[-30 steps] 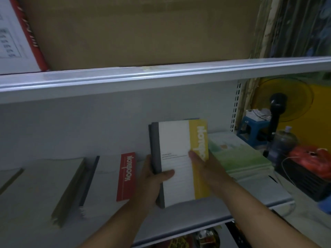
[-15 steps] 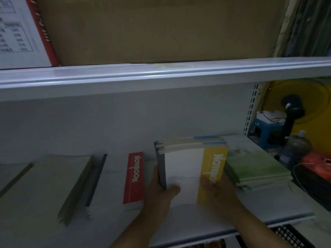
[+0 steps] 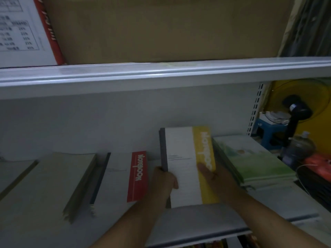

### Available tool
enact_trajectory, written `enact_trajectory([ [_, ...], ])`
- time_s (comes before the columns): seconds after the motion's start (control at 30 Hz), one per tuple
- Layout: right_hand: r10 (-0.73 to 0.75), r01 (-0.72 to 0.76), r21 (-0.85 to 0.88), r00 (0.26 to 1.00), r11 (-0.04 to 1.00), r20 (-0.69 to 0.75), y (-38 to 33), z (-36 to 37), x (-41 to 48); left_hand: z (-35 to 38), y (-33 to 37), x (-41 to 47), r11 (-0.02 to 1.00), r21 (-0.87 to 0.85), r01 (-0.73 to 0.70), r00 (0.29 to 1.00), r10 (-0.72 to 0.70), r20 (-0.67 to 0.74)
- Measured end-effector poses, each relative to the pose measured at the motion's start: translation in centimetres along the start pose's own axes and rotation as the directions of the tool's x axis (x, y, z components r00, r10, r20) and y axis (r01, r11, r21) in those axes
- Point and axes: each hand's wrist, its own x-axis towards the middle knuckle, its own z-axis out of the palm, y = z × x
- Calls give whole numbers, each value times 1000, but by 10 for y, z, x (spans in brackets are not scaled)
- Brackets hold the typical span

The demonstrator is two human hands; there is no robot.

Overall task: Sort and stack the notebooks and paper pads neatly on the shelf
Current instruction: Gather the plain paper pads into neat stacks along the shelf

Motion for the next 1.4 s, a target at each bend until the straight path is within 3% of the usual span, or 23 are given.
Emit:
enact_trajectory([
  [0.1,286,-269,-143,951,953,118,4,0,22,4,6,2,993,47,111,993,-109,-42],
  [0.2,412,-372,-249,901,894,135,-2,3,34,2,-10,1,966,252,-52,998,61,-28],
  [0.27,422,-379,-264,898,887,128,-3,5,40,0,-16,3,920,371,-126,992,113,55],
  [0.37,418,-364,-319,901,875,118,-3,5,47,-2,-7,-6,811,573,-117,985,21,171],
  [0.47,413,-338,-415,905,845,104,-3,5,51,1,-9,-17,614,774,-157,984,30,176],
  [0.5,408,-331,-444,909,833,87,-3,6,51,2,-13,-19,595,786,-165,985,58,163],
  [0.77,335,-296,-362,941,884,48,7,1,47,-4,-33,-7,773,588,-239,970,210,118],
  [0.87,285,-267,-136,949,954,134,19,1,38,0,-36,-4,770,577,-273,957,281,79],
  [1.03,138,-143,101,989,985,56,31,4,27,4,-35,-7,756,605,-250,958,286,38],
  [1.13,63,-69,99,996,993,63,40,2,20,9,-35,-12,769,585,-258,952,305,19],
  [1.27,-4,1,48,998,999,60,49,4,17,10,-43,-18,893,380,-241,956,286,-66],
  [1.4,-55,53,59,998,997,33,46,3,13,6,-48,-16,941,270,-204,970,231,-73],
])
